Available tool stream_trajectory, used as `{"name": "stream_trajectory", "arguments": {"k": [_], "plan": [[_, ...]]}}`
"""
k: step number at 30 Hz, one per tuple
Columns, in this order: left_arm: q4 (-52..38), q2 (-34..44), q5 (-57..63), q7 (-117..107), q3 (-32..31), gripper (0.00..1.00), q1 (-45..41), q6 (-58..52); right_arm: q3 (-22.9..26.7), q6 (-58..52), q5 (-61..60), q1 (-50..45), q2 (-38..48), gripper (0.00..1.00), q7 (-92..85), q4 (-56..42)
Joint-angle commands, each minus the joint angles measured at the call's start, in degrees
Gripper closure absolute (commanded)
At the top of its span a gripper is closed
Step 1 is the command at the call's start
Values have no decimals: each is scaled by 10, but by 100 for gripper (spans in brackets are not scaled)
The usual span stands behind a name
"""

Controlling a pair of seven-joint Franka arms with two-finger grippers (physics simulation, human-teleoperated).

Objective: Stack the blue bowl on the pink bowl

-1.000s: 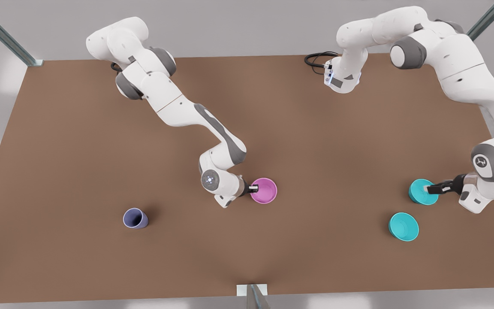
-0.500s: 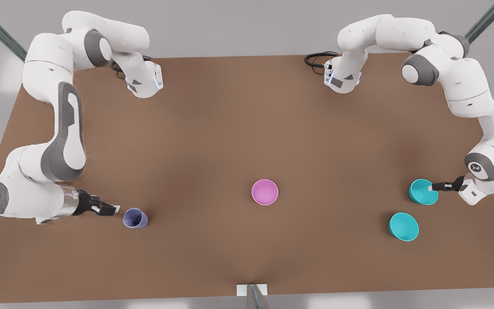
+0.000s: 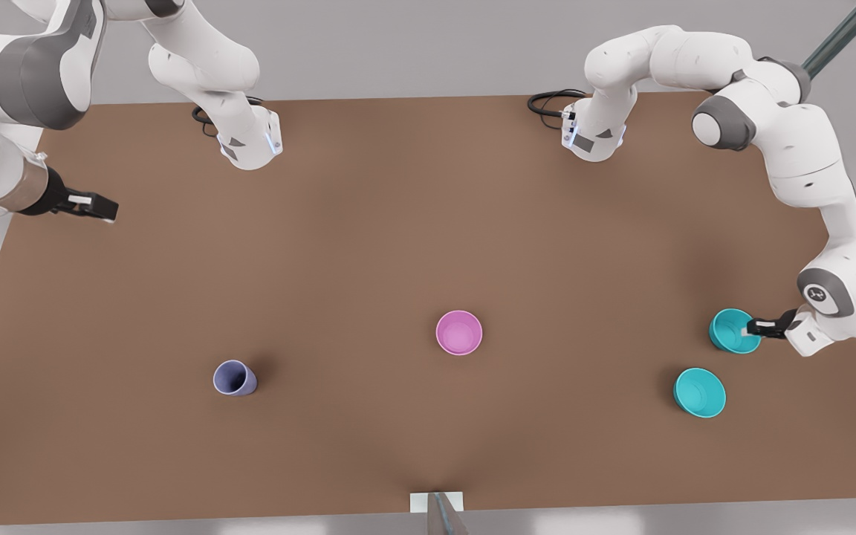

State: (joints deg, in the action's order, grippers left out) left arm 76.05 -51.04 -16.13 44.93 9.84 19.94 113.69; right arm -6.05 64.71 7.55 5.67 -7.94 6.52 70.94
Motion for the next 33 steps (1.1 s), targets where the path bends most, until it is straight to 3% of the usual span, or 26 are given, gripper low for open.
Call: {"name": "stream_trajectory", "arguments": {"k": [1, 2, 6, 8, 11, 12, 14, 17, 25, 33], "plan": [[0, 2, -1, 40, 0, 68, -2, -6, 0, -14, 2, 0, 0, 0, -131, 0], [0, 2, -1, 25, 0, 79, -3, -16, 0, -15, 2, 0, -1, 0, -132, 0], [0, 29, 1, -15, 0, 79, -14, -20, 0, -16, 2, 0, -2, 0, -133, 0], [0, 76, 9, -123, 0, 79, -60, -100, 0, -16, 2, 0, -2, 0, -133, 0], [-10, 111, 0, -330, -1, 79, -205, -255, 1, -16, 2, 1, -2, 0, -133, 0], [-35, 115, -13, -417, -35, 79, -220, -311, 1, -16, 2, 1, -2, 0, -133, 0], [-82, 90, -15, -576, -114, 79, -271, -291, 1, -16, 2, 1, -2, 0, -133, 0], [-93, 47, -14, -732, -181, 79, -341, -142, 2, -16, 2, 0, -4, 0, -133, 1], [-93, 11, -12, -753, -188, 79, -402, 20, 4, -16, 2, 0, -5, 0, -133, 1], [-86, 3, -9, -753, -187, 79, -402, 20, 4, -16, 2, 0, -7, 0, -132, 4]]}}
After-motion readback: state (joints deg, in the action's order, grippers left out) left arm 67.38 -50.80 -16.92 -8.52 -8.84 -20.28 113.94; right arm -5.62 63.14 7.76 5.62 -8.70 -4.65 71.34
